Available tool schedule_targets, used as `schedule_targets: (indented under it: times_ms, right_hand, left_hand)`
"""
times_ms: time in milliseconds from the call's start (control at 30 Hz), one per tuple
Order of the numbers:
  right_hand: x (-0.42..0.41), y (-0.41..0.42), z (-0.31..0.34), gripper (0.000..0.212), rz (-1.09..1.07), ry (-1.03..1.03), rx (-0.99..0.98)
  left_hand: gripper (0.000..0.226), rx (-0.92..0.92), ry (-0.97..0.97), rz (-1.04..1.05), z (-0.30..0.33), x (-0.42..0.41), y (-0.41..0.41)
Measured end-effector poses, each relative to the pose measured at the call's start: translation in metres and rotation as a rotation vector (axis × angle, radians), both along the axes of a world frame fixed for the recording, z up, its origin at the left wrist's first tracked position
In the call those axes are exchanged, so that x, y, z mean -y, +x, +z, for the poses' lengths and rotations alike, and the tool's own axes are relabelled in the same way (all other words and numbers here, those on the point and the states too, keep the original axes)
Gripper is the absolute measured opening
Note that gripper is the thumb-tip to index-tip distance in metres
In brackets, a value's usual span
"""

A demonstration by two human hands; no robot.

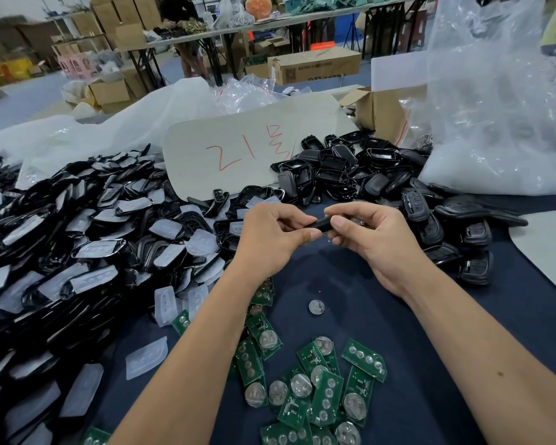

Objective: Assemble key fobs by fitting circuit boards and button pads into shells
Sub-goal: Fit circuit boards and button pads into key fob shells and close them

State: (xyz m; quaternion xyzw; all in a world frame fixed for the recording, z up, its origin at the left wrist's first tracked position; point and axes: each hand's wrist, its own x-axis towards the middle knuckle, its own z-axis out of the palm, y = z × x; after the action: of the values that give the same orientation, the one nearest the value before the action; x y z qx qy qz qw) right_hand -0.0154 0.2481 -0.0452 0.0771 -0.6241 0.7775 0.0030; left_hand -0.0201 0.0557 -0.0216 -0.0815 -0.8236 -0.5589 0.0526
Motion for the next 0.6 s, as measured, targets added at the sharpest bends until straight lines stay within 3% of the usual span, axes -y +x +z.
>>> schedule_targets:
  times_ms: [333,600]
  right_hand:
    - [0.0,0.003,0.002,0.021,-0.059,0.264,-0.173]
    - [0.008,0.009,0.007,0.026,-0.098,0.438,-0.316]
  left_hand:
    - [0.022,-0.07,-0.101,-0.045,0.002,0.006,0.002]
    - [0.042,-0.284,-0.252,-0.092,0.007,-0.005,0.009]
